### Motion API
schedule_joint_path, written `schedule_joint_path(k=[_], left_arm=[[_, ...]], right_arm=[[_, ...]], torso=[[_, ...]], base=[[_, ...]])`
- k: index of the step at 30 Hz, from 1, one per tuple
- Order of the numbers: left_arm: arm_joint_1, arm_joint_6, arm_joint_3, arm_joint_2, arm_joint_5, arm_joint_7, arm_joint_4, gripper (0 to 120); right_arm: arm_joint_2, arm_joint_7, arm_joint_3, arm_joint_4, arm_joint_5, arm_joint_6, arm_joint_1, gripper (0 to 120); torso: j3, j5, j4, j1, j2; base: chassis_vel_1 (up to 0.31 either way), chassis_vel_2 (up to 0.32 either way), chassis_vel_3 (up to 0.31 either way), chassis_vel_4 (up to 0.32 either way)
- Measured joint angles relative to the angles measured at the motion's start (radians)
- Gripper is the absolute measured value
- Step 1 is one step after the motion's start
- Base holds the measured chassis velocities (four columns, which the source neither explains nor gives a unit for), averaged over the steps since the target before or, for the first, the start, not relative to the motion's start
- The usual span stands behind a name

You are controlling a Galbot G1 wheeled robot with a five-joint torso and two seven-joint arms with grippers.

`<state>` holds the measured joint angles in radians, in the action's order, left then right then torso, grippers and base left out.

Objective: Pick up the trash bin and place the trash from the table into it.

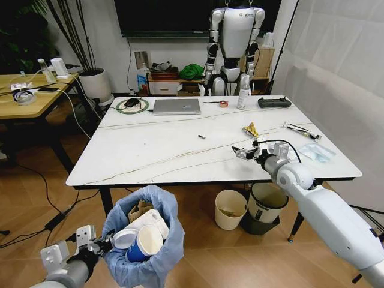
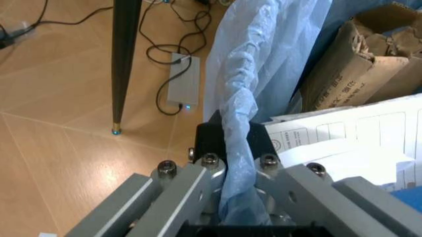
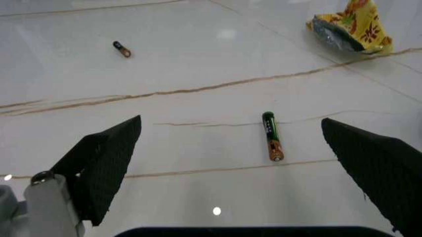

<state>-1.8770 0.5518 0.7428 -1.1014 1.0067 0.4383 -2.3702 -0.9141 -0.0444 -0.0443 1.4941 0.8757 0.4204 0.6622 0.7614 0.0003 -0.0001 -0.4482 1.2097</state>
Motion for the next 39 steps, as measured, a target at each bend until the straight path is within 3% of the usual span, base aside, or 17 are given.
schedule_joint_path(k=[11,29,31,37,39], left_arm=[[-0.013,-0.002,0.017,0.001,-0.005,0.000,-0.006,0],[0.002,-0.005,0.015,0.001,0.003,0.000,0.003,0],[0.003,-0.005,0.016,0.002,0.003,0.000,0.004,0],[0.012,-0.005,0.014,0.004,0.004,0.001,0.007,0],[0.013,-0.005,0.013,0.004,0.004,0.001,0.008,0]], right_arm=[[-0.023,0.045,0.015,-0.111,-0.037,-0.020,-0.029,97],[-0.027,0.042,0.020,-0.144,-0.070,-0.038,-0.031,29],[-0.026,0.042,0.020,-0.142,-0.069,-0.038,-0.031,27],[-0.029,0.037,0.027,-0.132,-0.068,-0.038,-0.026,1],[-0.029,0.035,0.029,-0.129,-0.070,-0.039,-0.022,0]], torso=[[0.000,0.0000,0.0001,0.000,0.000],[0.000,-0.0005,0.0000,0.000,0.000],[0.000,-0.0005,0.0001,0.000,0.000],[0.000,-0.0004,0.0001,0.000,0.000],[0.000,-0.0005,0.0001,0.000,0.000]], base=[[0.000,0.000,0.000,0.000],[0.000,0.000,0.000,0.000],[0.000,0.000,0.000,0.000],[0.000,0.000,0.000,0.000],[0.000,0.000,0.000,0.000]])
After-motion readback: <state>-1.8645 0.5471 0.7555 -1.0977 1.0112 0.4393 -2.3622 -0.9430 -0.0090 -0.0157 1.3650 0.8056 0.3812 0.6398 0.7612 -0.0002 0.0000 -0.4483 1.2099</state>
